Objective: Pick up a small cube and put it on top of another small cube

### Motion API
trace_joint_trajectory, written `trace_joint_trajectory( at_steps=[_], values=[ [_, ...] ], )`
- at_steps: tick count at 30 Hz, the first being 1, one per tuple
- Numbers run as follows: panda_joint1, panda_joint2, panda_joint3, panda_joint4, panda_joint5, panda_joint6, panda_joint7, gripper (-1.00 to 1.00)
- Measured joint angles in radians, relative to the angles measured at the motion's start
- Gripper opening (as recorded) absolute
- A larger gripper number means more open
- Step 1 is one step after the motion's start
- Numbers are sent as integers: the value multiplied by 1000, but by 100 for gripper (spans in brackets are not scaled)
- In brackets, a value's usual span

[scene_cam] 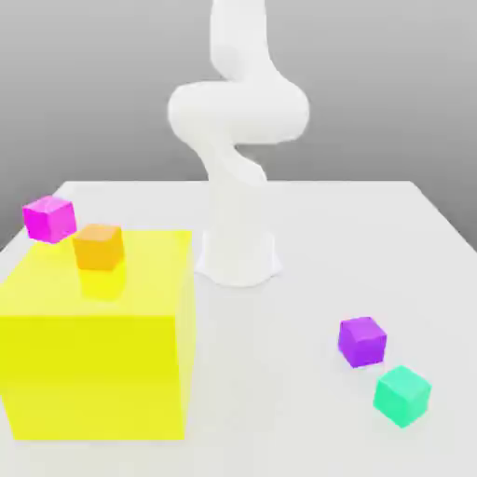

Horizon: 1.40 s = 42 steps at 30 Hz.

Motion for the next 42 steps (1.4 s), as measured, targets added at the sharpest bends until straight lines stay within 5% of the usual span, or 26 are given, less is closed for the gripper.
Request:
trace_joint_trajectory(
  at_steps=[19,29,30,37,42],
  values=[
    [183,695,206,-190,-77,318,-14,0],
    [310,1061,146,-211,-222,536,74,0],
    [319,1087,133,-206,-239,556,86,-100],
    [319,1088,133,-205,-242,558,90,-100],
    [265,930,207,-238,-141,434,13,-100]
  ],
)
